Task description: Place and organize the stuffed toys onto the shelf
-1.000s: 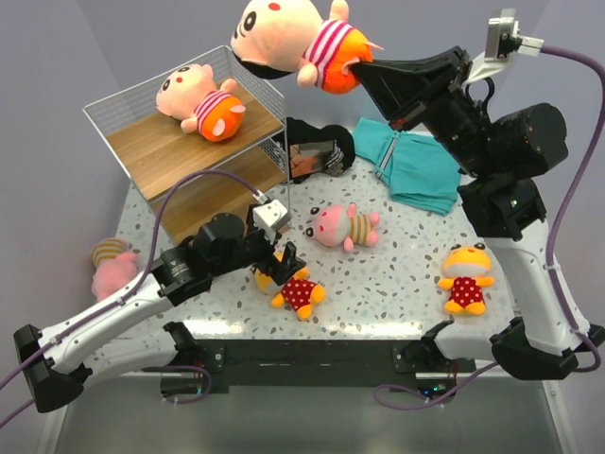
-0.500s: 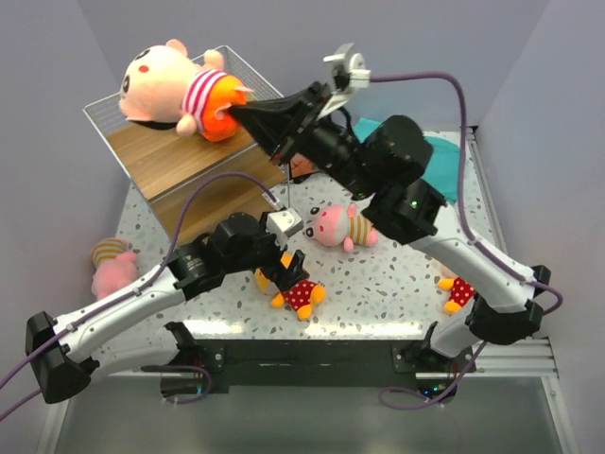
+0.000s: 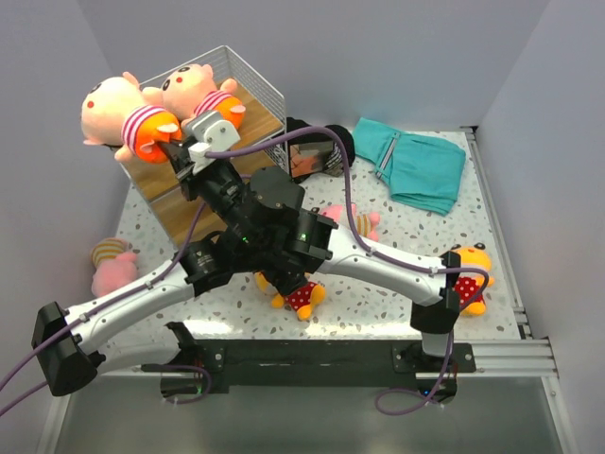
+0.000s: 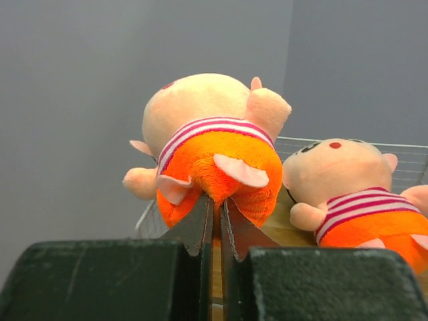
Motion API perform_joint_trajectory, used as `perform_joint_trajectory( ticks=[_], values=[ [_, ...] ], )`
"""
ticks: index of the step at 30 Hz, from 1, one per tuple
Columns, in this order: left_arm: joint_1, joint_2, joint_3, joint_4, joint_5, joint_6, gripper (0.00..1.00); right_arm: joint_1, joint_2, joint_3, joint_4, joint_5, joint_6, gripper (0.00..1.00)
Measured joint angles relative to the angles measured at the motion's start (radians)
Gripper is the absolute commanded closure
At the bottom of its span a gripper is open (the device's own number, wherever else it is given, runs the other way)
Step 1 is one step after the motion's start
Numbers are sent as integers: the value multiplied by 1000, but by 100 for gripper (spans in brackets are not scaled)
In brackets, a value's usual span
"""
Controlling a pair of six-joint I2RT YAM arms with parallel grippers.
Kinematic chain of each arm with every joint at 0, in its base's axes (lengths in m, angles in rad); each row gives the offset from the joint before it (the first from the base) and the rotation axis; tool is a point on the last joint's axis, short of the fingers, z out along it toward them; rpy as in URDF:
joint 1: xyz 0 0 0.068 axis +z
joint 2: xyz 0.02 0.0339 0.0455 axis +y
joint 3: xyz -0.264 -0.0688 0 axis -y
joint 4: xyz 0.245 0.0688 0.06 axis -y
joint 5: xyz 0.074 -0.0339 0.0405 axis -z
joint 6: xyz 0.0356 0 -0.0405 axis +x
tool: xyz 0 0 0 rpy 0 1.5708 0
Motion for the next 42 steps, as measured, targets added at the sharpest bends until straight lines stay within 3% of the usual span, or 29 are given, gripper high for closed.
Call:
perform_joint_trajectory(
  ticks=[10, 35, 38, 42],
  values=[
    [0, 0, 0, -5, 13, 0, 0, -5, 32, 31, 61, 99, -74, 100],
    [0, 5, 0, -5, 16, 0, 0, 9, 144, 71, -16, 184, -27, 100],
    [0, 8, 0, -5, 16, 0, 0, 10, 144, 71, -21, 184, -9, 93],
    [0, 8, 0, -5, 16, 0, 0, 11, 144, 71, -32, 184, 21, 71]
  ],
)
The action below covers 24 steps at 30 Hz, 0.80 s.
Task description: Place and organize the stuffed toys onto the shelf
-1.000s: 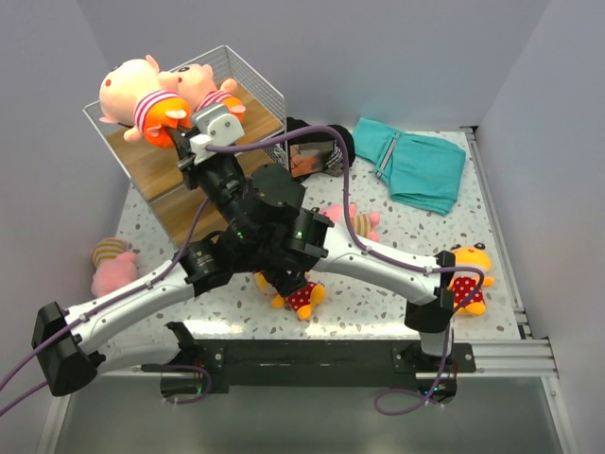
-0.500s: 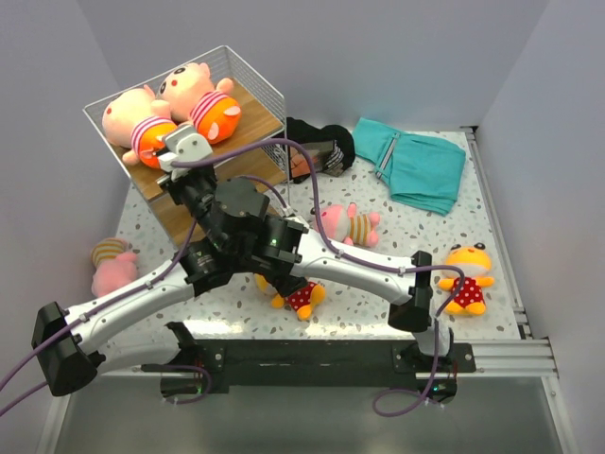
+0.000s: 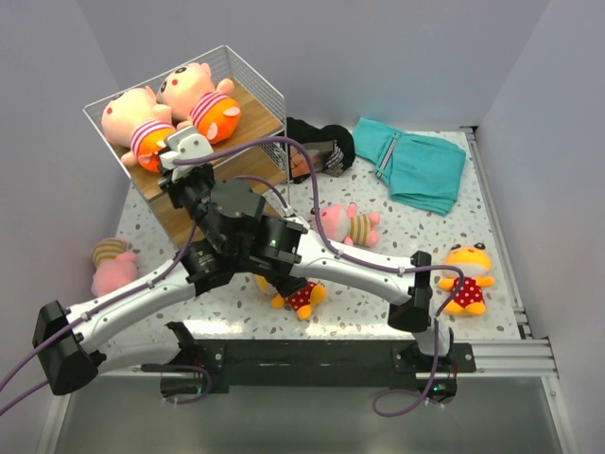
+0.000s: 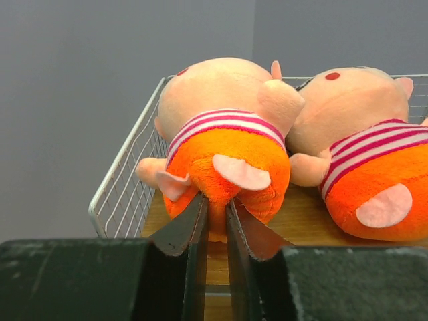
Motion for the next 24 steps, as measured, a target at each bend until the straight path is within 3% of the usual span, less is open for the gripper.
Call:
perform_joint_trajectory(
  ticks=[3, 14, 24],
  values=[
    [0, 0, 0, 0, 0, 0, 0, 2, 0, -3, -2, 0, 13, 61],
    [0, 0, 0, -4, 0, 0, 0, 3, -11, -31, -12, 4, 6, 43],
    [0, 0, 0, -3, 1, 3, 0, 3, -159, -71, -122, -61, 3, 34]
  ],
)
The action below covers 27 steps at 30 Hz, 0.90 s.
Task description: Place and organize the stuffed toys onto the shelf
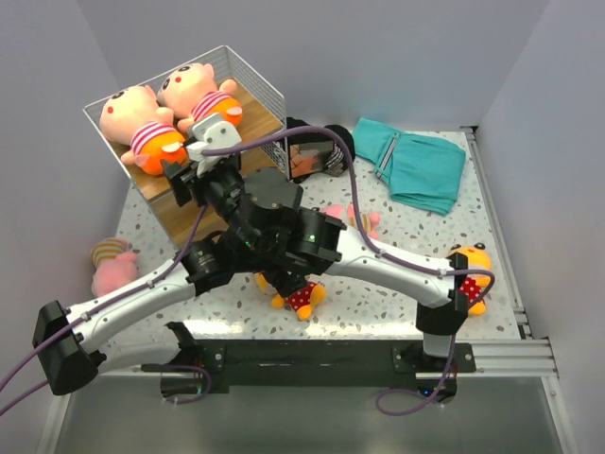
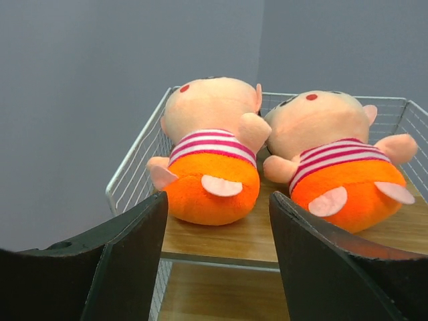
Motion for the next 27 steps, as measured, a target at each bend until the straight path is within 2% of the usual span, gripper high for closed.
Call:
perform_joint_trajectory(
  ticks=[7, 15, 22, 27],
  values=[
    [0, 5, 5, 4, 11, -1, 0, 3, -150, -30, -140, -44, 29, 41],
    [0, -67, 21, 54, 13, -4, 0, -49, -440, -259, -266, 53, 29, 45],
    [0, -124, 21, 113, -12, -6, 0, -430, -633, -446, -401, 62, 183, 46],
    [0, -140, 11, 137, -27, -13, 0, -577, -692, -624, -503, -3, 308, 47]
  ],
)
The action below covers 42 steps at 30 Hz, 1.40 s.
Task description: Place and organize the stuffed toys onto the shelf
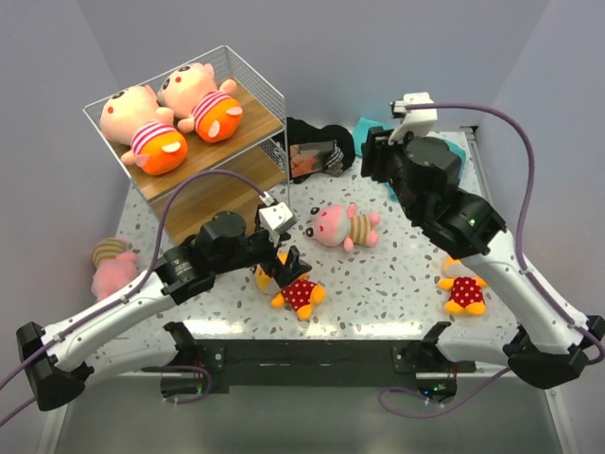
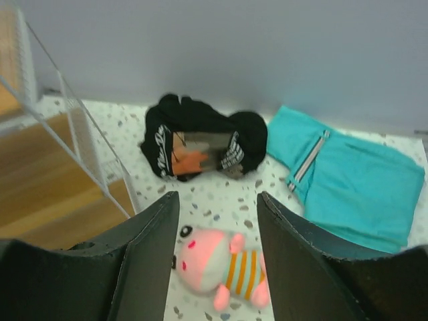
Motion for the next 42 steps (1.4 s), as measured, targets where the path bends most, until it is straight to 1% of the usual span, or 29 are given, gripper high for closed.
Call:
perform_joint_trajectory(
  ticks=[6, 10, 16, 19, 22, 29, 32, 42],
  values=[
    [0, -24, -23, 1, 8, 0, 0, -167, 22, -237, -40, -167, 105, 49],
    [0, -41, -37, 1, 14, 0, 0, -293, 23, -374, -20, -280, 169, 50],
    [0, -42, -48, 1, 38, 0, 0, -477, 75, -530, 76, -455, 249, 49],
    [0, -42, -48, 2, 42, 0, 0, -525, 95, -620, 161, -514, 269, 50],
    [0, -49, -50, 2, 43, 0, 0, -550, 95, -694, 207, -550, 287, 50],
    [0, -55, -52, 6, 55, 0, 0, -622, 160, -715, 307, -655, 298, 46],
    [0, -55, -52, 6, 59, 0, 0, -648, 208, -716, 343, -724, 293, 45],
    [0, -54, -52, 8, 61, 0, 0, -667, 310, -731, 399, -878, 282, 44]
  ],
)
